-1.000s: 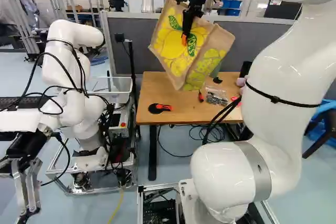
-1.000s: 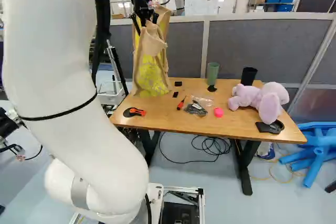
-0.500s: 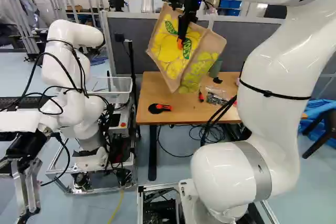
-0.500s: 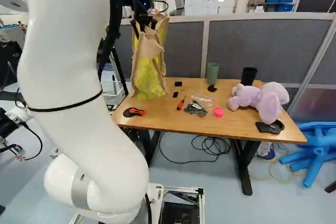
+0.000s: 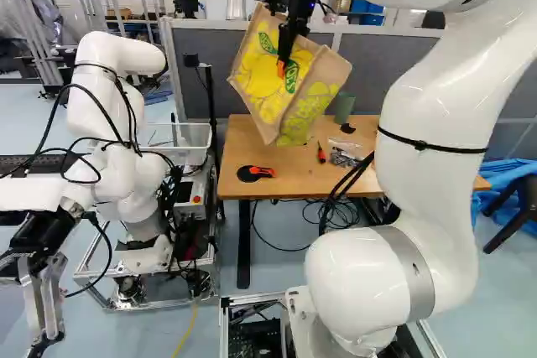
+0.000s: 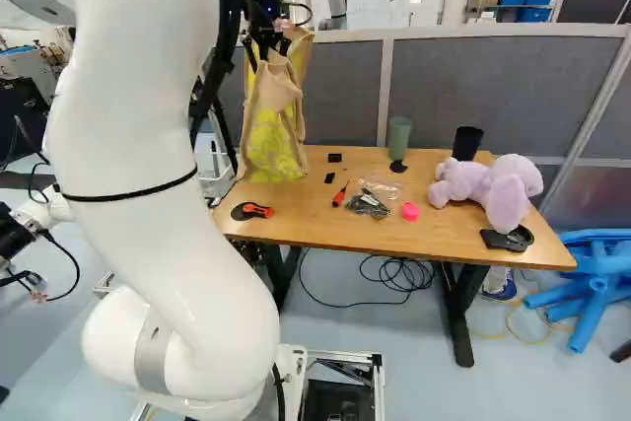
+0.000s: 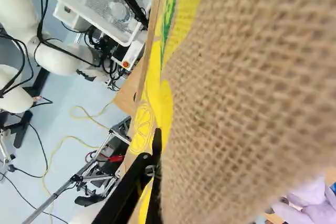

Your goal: Pick up the bag on the ground and place it on the table

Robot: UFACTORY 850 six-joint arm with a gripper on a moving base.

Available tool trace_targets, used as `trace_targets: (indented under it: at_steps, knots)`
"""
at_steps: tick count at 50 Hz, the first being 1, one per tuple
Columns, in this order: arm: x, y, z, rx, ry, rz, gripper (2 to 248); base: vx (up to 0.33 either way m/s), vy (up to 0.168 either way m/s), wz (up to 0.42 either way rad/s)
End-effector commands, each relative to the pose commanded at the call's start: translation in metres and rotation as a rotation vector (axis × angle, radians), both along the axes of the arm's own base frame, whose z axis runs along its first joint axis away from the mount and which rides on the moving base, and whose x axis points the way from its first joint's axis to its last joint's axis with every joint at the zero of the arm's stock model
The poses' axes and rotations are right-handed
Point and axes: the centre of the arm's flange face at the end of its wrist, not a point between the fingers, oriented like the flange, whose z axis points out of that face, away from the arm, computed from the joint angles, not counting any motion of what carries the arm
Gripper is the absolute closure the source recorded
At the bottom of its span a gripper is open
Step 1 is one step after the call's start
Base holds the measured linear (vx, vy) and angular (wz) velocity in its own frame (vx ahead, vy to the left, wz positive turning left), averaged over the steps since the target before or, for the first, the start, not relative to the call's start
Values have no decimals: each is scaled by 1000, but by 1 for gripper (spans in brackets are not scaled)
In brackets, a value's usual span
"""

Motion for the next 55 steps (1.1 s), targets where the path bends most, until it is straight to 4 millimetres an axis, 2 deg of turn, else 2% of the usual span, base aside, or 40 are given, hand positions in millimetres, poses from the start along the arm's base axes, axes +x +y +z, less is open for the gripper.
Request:
trace_targets:
  at_steps: [40, 55]
  knots:
    - [35, 4, -61, 47, 110, -11, 228, 0, 0, 0]
    - [47, 0, -85, 47, 151, -19, 228, 0, 0, 0]
